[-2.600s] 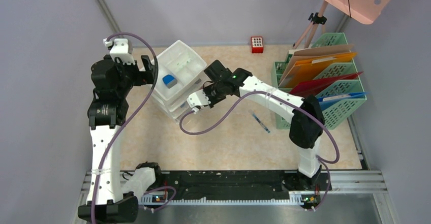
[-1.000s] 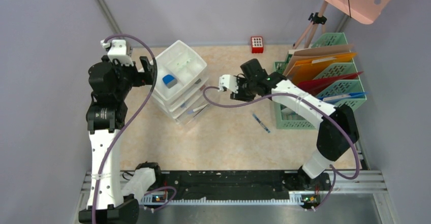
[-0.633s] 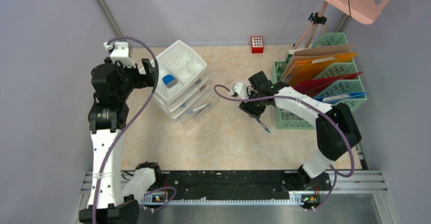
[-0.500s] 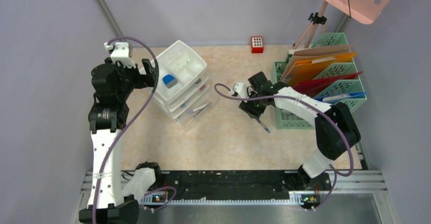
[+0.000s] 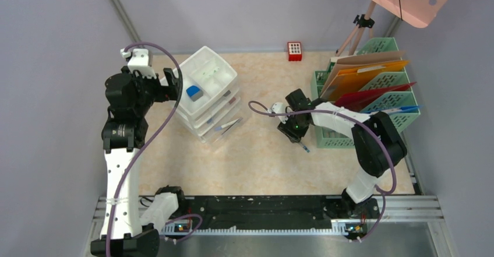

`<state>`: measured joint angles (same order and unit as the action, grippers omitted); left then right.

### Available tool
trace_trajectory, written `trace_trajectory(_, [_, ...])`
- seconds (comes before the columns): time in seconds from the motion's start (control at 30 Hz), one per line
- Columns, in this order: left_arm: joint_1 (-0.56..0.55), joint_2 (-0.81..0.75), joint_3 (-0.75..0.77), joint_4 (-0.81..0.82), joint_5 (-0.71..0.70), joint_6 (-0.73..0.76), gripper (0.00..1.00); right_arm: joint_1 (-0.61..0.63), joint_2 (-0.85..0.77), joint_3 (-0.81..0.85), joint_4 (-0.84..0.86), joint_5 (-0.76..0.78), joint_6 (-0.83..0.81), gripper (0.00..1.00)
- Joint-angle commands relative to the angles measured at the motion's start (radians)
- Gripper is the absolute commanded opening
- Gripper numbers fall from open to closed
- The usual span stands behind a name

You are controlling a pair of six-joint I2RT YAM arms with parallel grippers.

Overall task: Organize the desk
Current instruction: Pick up the stationery from the center of the board, then place the stationery in the drawer.

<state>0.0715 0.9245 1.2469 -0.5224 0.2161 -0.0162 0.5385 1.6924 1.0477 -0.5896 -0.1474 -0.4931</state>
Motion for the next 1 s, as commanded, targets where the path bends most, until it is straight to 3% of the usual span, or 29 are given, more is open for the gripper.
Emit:
trace_trajectory(0.0, [0.008,-0.024,-0.007,0.056,0.011,0.007,0.96,-0.013,0.018,-0.019,0.044,0.004,0.004,0.41])
trace_trajectory(0.33, [0.008,-0.026,-0.007,0.058,0.006,0.007,0.96,-0.013,0.031,0.041,-0.008,-0.068,0.020,0.11])
trace_trajectory(0.6, [0.009,-0.023,-0.002,0.062,-0.028,-0.007,0.97,0.047,0.031,0.255,-0.113,-0.113,-0.092,0.06])
trace_trajectory(0.97, [0.029,-0.014,0.022,0.039,-0.059,-0.053,0.99,0.304,0.146,0.564,-0.160,0.053,-0.473,0.04])
